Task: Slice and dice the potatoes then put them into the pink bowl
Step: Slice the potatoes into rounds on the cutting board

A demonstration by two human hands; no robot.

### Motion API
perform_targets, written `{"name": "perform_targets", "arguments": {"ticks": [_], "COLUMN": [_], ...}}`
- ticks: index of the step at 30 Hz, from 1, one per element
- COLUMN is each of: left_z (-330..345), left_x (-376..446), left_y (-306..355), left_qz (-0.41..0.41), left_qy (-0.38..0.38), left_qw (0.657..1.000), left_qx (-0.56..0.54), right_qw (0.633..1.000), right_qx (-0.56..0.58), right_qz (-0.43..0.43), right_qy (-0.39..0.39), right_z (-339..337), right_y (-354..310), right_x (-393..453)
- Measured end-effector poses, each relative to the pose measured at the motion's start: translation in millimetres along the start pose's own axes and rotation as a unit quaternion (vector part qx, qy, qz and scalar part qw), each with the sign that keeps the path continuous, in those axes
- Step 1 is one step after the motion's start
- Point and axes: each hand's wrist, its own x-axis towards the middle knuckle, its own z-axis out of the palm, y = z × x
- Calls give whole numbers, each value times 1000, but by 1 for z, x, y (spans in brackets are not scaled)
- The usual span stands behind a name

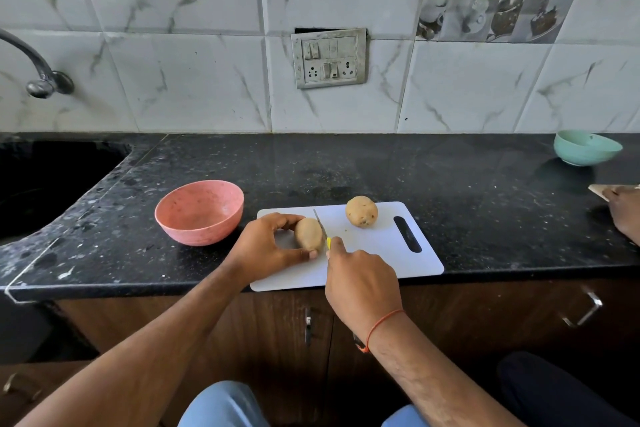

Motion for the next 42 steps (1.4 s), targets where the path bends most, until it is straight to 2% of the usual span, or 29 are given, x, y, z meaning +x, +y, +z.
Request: {"name": "perform_targets", "arguments": {"ticks": [8,15,21,27,33,42], "left_z": [-1,-1,-1,-1,0,-1], "left_x": [0,2,1,2,2,3], "left_y": [1,0,2,2,2,0], "left_qz": [1,-7,-5,-9,-13,-15], "left_qy": [5,-5,1,-7,4,-1], "left_qw": [1000,1000,1000,1000,1000,1000], "left_qx": [1,-2,4,-3,-4,-2], "right_qw": [999,999,998,997,997,996], "right_qx": [22,35,57,67,60,70], "right_qz": [23,4,12,-3,0,-14], "right_qy": [-23,-8,-27,-25,-41,-49], "right_z": [0,-2,-4,-3,-2,0], "right_y": [-2,8,9,19,15,24], "right_x": [24,3,23,1,26,10]}}
